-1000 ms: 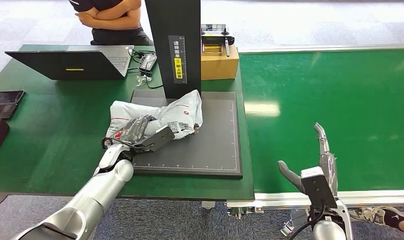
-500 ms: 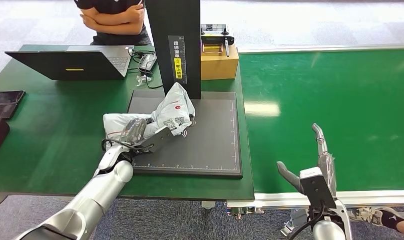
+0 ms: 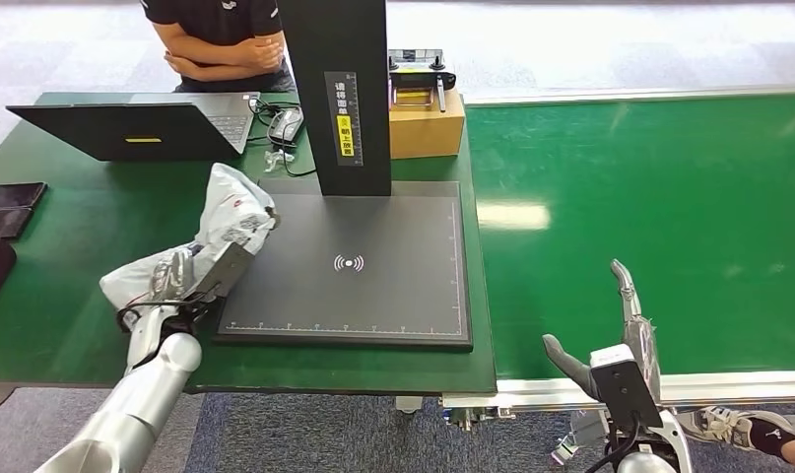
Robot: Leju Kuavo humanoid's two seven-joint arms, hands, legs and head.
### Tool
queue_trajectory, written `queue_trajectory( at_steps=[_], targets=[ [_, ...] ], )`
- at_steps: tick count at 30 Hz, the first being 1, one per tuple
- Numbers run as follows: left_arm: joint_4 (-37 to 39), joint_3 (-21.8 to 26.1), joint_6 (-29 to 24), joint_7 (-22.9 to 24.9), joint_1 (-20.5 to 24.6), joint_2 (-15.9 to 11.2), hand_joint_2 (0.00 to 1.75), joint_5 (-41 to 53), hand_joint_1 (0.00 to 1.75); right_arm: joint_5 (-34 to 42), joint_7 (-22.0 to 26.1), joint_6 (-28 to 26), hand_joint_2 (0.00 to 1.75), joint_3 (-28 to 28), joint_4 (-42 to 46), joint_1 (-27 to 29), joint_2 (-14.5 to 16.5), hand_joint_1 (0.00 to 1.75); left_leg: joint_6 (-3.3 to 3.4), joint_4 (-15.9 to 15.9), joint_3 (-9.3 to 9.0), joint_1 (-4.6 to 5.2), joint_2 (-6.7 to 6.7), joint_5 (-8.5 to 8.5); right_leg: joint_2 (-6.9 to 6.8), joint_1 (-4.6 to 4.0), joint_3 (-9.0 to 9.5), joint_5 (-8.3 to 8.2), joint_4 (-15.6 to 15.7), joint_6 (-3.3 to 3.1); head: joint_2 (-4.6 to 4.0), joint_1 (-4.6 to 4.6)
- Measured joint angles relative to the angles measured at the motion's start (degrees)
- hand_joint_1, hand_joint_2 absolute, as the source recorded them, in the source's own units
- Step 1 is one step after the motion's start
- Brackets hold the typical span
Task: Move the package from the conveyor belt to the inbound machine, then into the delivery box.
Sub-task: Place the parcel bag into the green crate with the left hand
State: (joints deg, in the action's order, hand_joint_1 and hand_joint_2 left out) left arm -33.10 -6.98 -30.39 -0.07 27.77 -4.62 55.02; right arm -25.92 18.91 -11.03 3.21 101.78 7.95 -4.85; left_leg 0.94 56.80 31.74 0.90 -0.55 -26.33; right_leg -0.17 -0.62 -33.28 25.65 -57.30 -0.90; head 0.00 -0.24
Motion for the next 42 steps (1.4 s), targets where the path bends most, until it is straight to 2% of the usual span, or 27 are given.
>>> queue_trajectory(
  at_steps=[3,4,7,8,12,15,17,19,22,31,34,36,37,39,42],
  targets=[
    [-3.1,4.7,-1.3,-1.8,-3.0,-1.3,1.75,0.1,1.75,-0.1,0.4,0.2,1.75,-0.2,0.1,0.4,0.0,0.0,-0.03,0.0,0.04,-0.03,0.0,0.01,0.0,-0.04,-0.04,0.01,0.0,-0.05,0.0,0.01],
    [-4.4,6.4,-1.9,-2.6,-3.9,-1.5,1.75,0.2,1.61,-0.1,0.5,0.3,1.75,-0.3,0.1,0.5,0.0,0.0,-0.03,0.0,0.06,-0.03,0.0,0.01,-0.01,-0.04,-0.05,0.02,0.0,-0.06,0.0,0.01],
    [-7.8,10.5,-3.9,-4.3,-6.2,-1.7,1.75,0.6,0.31,-0.3,0.8,0.8,1.75,-1.1,0.1,0.4,0.0,0.0,-0.02,0.0,0.12,-0.03,0.0,0.01,-0.02,-0.03,-0.07,0.03,0.0,-0.07,0.0,0.02],
    [-8.8,11.5,-4.7,-4.8,-6.8,-1.7,1.75,0.7,0.0,-0.3,0.9,0.9,1.75,-1.4,0.0,0.2,0.0,0.0,-0.02,0.0,0.13,-0.02,0.01,0.01,-0.03,-0.02,-0.08,0.03,0.0,-0.06,0.0,0.02],
    [-12.0,14.3,-7.0,-7.2,-8.7,-1.7,1.75,0.8,0.0,-0.3,1.1,1.1,1.75,-2.3,-0.6,-0.8,0.0,0.0,-0.01,0.0,0.16,0.0,0.02,0.0,-0.05,0.01,-0.1,0.03,0.0,-0.06,0.0,0.02],
    [-14.2,15.0,-6.7,-12.1,-10.0,-1.6,1.75,-1.8,0.0,0.0,1.5,1.7,1.75,-2.9,-1.0,-1.4,0.0,0.0,0.0,0.0,0.16,0.02,0.04,0.0,-0.07,0.04,-0.1,0.03,0.0,-0.05,0.0,0.02],
    [-15.7,15.1,-4.7,-16.5,-10.8,-1.2,1.75,-5.2,0.0,0.4,2.1,2.2,1.75,-3.2,-1.3,-2.0,0.0,0.0,0.0,0.0,0.16,0.03,0.04,0.0,-0.08,0.04,-0.1,0.02,0.0,-0.05,0.0,0.02],
    [-17.0,15.0,-0.8,-19.1,-11.4,-0.7,1.75,-8.6,0.0,0.8,2.7,2.7,1.75,-3.5,-1.9,-2.8,0.0,0.0,0.0,0.0,0.16,0.03,0.04,0.0,-0.07,0.04,-0.1,0.02,0.0,-0.05,0.0,0.02],
    [-18.3,14.9,3.0,-20.0,-12.0,-0.1,1.75,-12.0,0.0,1.2,3.3,3.1,1.75,-4.0,-2.9,-3.8,0.0,0.0,0.0,0.0,0.15,0.03,0.04,0.0,-0.07,0.04,-0.1,0.02,0.0,-0.05,0.0,0.02],
    [-18.5,15.4,4.5,-20.5,-12.2,0.8,1.75,-15.6,0.0,1.3,3.6,3.6,1.75,-4.8,-4.5,-4.9,0.0,0.0,0.0,0.0,0.16,0.01,0.04,0.0,-0.07,0.02,-0.11,0.02,0.0,-0.06,0.0,0.02],
    [-19.1,15.5,5.2,-22.8,-12.6,1.3,1.75,-18.4,0.0,1.5,3.9,3.9,1.75,-4.9,-4.8,-5.0,0.0,0.0,0.0,0.0,0.16,0.02,0.04,0.0,-0.07,0.03,-0.11,0.02,0.0,-0.05,0.0,0.02],
    [-20.4,15.7,9.0,-27.0,-13.4,2.1,1.75,-25.0,0.0,2.3,4.6,4.4,1.75,-4.9,-5.1,-5.2,0.0,0.0,0.0,0.0,0.16,0.02,0.04,0.0,-0.07,0.04,-0.1,0.02,0.0,-0.05,0.0,0.02],
    [-21.5,15.8,12.7,-29.4,-14.0,2.8,1.75,-29.9,0.0,3.0,5.0,4.8,1.75,-4.9,-5.3,-5.4,0.0,0.0,0.0,0.0,0.17,0.03,0.04,0.0,-0.07,0.05,-0.1,0.02,0.0,-0.05,0.0,0.02],
    [-23.9,15.8,21.7,-32.9,-15.4,4.2,1.75,-40.4,0.0,4.4,5.9,5.6,1.75,-5.0,-5.8,-6.1,0.0,0.0,0.01,0.0,0.17,0.04,0.04,-0.01,-0.07,0.07,-0.11,0.02,0.0,-0.04,0.0,0.02],
    [-27.3,15.1,35.7,-33.9,-17.9,6.8,1.75,-54.0,0.0,6.2,6.8,6.9,1.75,-5.5,-6.9,-7.6,0.6,0.0,0.03,0.0,0.17,0.07,0.04,-0.02,-0.07,0.1,-0.11,0.02,0.0,-0.03,0.0,0.03]
  ],
)
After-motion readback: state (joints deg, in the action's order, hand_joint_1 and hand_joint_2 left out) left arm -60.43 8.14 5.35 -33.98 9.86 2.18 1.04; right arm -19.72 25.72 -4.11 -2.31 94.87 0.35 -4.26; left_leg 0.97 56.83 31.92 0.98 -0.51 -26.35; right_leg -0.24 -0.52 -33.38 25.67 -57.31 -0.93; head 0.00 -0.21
